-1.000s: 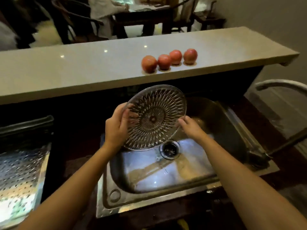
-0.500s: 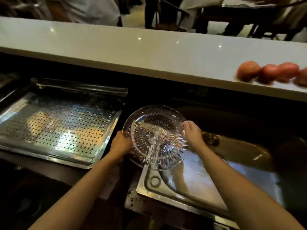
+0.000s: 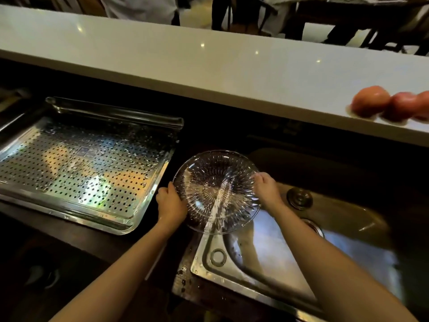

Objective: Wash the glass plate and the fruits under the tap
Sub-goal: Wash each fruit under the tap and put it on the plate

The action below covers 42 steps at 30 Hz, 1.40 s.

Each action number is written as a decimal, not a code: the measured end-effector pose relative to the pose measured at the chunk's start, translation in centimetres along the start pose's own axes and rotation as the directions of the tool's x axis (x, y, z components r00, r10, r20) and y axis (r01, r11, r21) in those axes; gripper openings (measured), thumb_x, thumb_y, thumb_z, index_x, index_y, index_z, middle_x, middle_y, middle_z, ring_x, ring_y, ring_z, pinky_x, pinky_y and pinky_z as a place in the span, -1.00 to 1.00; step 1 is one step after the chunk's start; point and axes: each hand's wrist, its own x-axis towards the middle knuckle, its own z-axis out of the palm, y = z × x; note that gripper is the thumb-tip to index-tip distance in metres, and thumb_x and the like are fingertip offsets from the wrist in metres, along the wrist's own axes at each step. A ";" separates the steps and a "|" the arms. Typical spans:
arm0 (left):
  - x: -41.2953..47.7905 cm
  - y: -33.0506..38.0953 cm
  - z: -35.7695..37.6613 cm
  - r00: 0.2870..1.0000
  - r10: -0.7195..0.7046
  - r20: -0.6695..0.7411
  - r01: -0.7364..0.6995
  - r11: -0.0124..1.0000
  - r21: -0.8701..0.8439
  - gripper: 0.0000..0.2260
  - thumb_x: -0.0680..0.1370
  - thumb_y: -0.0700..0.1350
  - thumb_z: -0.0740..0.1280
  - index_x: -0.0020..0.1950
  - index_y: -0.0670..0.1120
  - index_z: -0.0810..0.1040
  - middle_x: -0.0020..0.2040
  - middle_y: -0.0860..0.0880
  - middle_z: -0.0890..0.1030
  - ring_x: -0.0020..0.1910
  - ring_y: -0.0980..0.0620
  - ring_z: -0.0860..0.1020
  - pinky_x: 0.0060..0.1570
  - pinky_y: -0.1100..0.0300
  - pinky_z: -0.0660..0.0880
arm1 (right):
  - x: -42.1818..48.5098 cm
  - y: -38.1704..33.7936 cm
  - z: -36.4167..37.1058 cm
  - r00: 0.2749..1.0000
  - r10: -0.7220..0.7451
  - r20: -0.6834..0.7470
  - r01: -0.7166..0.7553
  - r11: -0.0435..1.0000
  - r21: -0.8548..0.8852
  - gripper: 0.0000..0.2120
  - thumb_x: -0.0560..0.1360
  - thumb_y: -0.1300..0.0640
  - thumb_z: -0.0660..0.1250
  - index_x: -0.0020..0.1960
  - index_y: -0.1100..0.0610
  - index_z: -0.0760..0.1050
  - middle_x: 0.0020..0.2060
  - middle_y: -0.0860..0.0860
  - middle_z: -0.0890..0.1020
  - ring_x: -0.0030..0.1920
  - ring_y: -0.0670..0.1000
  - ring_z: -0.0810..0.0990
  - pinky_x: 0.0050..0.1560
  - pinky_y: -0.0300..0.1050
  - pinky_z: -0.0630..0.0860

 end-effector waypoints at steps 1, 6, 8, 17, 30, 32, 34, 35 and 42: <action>-0.2 0.1 0.0 1.000 0.015 -0.003 -0.015 0.999 0.038 -0.46 0.52 -0.16 0.30 0.43 -0.24 0.17 0.32 -0.29 0.28 0.29 -0.25 0.26 0.23 -0.01 0.31 | 0.1 -0.1 -0.1 1.000 0.011 0.015 -0.011 1.000 0.000 -0.70 0.61 0.12 0.06 0.01 0.33 0.46 -0.20 0.13 0.48 -0.17 0.05 0.42 -0.18 -0.10 0.34; -2.2 3.7 -0.6 0.974 0.228 0.009 -0.224 0.945 0.238 -0.33 0.54 0.09 0.24 0.51 -0.17 0.04 0.51 -0.21 0.09 0.48 -0.19 0.06 0.44 -0.03 0.11 | 0.0 -0.9 -1.9 0.992 0.064 0.105 -0.053 0.993 -0.104 -0.69 0.61 0.03 0.09 -0.08 0.25 0.43 -0.20 0.18 0.54 -0.15 0.11 0.50 -0.08 0.04 0.45; -3.1 7.2 -1.3 0.934 0.352 0.069 -0.358 0.911 0.204 -0.33 0.56 0.14 0.18 0.53 -0.13 -0.02 0.55 -0.14 -0.01 0.53 -0.13 -0.04 0.47 0.00 -0.02 | -0.4 -1.6 -3.5 0.991 0.086 0.106 -0.062 0.975 -0.215 -0.67 0.60 0.01 0.11 0.09 0.26 0.45 -0.03 0.20 0.59 -0.06 0.14 0.54 -0.02 0.02 0.45; -7.2 26.2 -3.3 0.598 0.801 -0.034 -0.800 0.599 0.027 -0.34 0.55 0.13 0.21 0.51 -0.15 0.06 0.53 -0.12 0.14 0.52 -0.06 0.08 0.47 0.07 0.05 | -4.7 -8.1 -16.7 0.975 -0.102 -0.198 0.013 0.914 -0.405 -0.71 0.56 0.02 0.19 0.22 0.11 0.43 0.04 0.08 0.59 -0.01 0.04 0.55 -0.09 -0.11 0.45; -5.9 31.1 -0.2 0.559 0.828 -0.041 -0.804 0.554 0.216 -0.25 0.48 0.28 0.21 0.51 -0.12 0.08 0.53 -0.10 0.16 0.52 -0.07 0.08 0.50 -0.04 -0.01 | -6.1 -7.0 -24.1 0.823 -0.413 -0.389 -0.043 0.639 -0.768 -0.35 0.54 0.02 0.22 0.52 0.15 0.00 0.52 0.10 0.05 0.53 0.09 -0.04 0.51 0.00 -0.02; -6.1 31.9 -0.3 0.564 0.823 -0.063 -0.821 0.568 0.064 -0.24 0.46 0.24 0.28 0.50 -0.09 0.09 0.51 -0.08 0.22 0.50 -0.07 0.14 0.48 -0.04 0.03 | -5.6 -6.2 -24.0 0.834 -0.413 -0.366 -0.049 0.605 -0.795 -0.28 0.53 -0.02 0.23 0.53 0.14 -0.09 0.54 0.09 -0.04 0.53 0.07 -0.11 0.52 0.00 -0.08; -6.5 32.9 -0.4 0.568 0.820 -0.078 -0.823 0.560 -0.097 -0.24 0.44 0.19 0.34 0.50 -0.07 0.11 0.47 -0.08 0.30 0.45 -0.09 0.25 0.43 -0.04 0.15 | -5.3 -5.8 -23.9 0.829 -0.434 -0.354 -0.061 0.559 -0.827 -0.25 0.52 -0.05 0.22 0.53 0.16 -0.11 0.54 0.10 -0.06 0.53 0.07 -0.13 0.52 -0.01 -0.14; -6.6 33.4 -0.4 0.572 0.817 -0.074 -0.816 0.558 -0.153 -0.25 0.44 0.18 0.36 0.50 -0.06 0.12 0.45 -0.09 0.33 0.42 -0.10 0.30 0.40 -0.04 0.22 | -5.2 -5.7 -23.9 0.825 -0.442 -0.352 -0.066 0.544 -0.837 -0.24 0.52 -0.06 0.23 0.53 0.16 -0.11 0.54 0.10 -0.06 0.53 0.08 -0.13 0.51 -0.01 -0.16; -6.9 33.6 -0.2 0.588 0.804 -0.089 -0.788 0.545 -0.285 -0.50 0.45 0.00 0.41 0.33 -0.07 0.34 0.23 -0.08 0.51 0.17 -0.05 0.50 0.16 0.14 0.42 | -5.2 -4.9 -24.0 0.844 -0.433 -0.317 -0.081 0.481 -0.873 -0.15 0.48 -0.09 0.24 0.52 0.18 -0.20 0.53 0.13 -0.14 0.53 0.11 -0.19 0.52 0.04 -0.15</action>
